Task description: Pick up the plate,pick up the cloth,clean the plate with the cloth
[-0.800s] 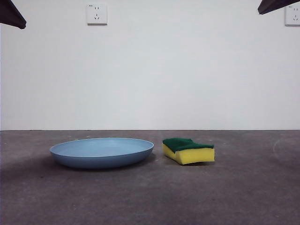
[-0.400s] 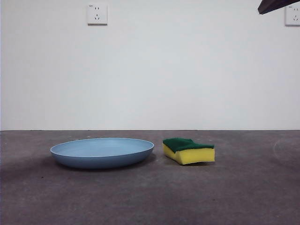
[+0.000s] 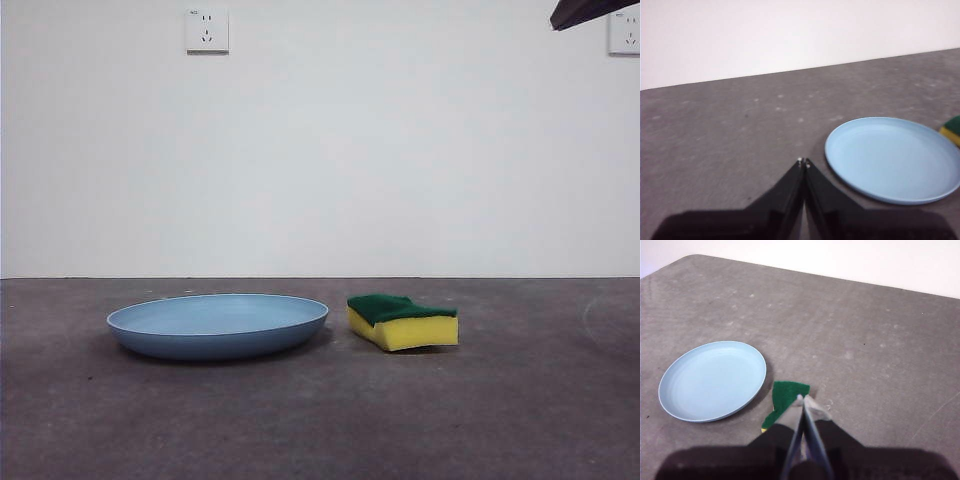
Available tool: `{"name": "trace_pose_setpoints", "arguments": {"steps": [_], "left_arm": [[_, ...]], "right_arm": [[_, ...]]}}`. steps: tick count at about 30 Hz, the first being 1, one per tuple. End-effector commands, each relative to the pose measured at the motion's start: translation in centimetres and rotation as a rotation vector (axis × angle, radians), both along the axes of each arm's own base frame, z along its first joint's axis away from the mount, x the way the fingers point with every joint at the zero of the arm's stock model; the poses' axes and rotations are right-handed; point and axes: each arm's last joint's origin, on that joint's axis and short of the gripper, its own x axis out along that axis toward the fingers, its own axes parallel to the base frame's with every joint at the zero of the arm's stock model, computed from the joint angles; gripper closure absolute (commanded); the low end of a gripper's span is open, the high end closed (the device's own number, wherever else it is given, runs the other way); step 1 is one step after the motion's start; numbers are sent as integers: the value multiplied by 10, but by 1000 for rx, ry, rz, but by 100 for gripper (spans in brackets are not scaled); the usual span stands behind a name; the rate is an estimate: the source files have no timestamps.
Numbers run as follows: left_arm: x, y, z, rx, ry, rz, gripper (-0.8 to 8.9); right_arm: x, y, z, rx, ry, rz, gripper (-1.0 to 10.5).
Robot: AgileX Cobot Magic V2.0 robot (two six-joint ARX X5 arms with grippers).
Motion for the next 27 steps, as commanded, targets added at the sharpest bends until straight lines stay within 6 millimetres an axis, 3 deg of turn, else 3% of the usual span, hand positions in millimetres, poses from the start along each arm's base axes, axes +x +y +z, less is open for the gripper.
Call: {"name": "trace_pose_setpoints", "arguments": {"steps": [1,11,27], "left_arm": [[-1,2,-16,-25,3,21,816],[-2,4,-40,-41,79,45,816],[-2,4,-40,-41,76,48,816]], "right_arm": [[0,0,-1,-4,-4,-1,945],[0,0,-1,-4,-4,-1,945],[0,0,-1,-4,-4,-1,945]]}}
